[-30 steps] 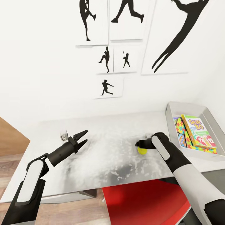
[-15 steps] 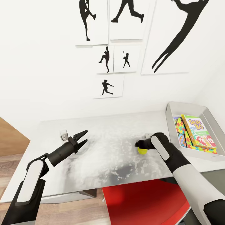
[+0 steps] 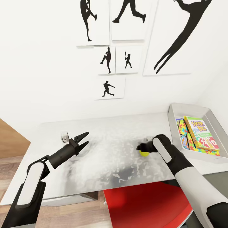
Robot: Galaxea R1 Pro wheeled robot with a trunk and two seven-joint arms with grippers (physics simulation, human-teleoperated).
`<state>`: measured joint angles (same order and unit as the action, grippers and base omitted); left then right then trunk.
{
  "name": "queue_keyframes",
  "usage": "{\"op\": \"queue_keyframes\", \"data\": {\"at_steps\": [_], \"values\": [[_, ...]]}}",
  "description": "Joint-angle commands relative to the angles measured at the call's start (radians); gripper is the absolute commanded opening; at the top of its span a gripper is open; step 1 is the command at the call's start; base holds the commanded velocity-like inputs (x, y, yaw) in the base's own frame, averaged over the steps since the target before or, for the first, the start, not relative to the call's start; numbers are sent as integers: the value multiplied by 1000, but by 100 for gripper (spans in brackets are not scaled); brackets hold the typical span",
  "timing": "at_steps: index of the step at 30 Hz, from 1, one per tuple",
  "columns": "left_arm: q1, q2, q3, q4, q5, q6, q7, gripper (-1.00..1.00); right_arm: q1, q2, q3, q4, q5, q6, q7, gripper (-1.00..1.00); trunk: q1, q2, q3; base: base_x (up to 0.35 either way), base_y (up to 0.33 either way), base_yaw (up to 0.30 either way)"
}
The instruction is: Put all the toys in the child's room - the three board games (two on the bed and one on the table), the two jigsaw puzzles on the table, and the tennis ball on the table - inside the toy box on the table in the child's room.
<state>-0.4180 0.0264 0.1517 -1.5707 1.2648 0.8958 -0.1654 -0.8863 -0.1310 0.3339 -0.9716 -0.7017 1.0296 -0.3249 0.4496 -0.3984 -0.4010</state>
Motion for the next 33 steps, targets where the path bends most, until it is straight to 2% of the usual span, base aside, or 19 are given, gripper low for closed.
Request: {"op": "queue_keyframes", "data": {"at_steps": [1, 29, 30, 33], "values": [[-1, 0, 1, 0, -5, 5, -6, 100, -1, -1, 4, -1, -10, 2, -10, 100, 1, -2, -2, 0, 0, 0], [-2, 0, 1, 0, -5, 5, -6, 100, 1, 2, 5, -1, -9, 18, -17, 100, 1, -2, -2, 0, 0, 0], [-2, 0, 1, 0, -5, 5, -6, 100, 1, 2, 5, -1, -9, 18, -17, -100, 1, -2, -2, 0, 0, 0], [-2, 0, 1, 0, -5, 5, -6, 100, 1, 3, 5, -1, -8, 18, -18, -100, 1, -2, -2, 0, 0, 0]]}}
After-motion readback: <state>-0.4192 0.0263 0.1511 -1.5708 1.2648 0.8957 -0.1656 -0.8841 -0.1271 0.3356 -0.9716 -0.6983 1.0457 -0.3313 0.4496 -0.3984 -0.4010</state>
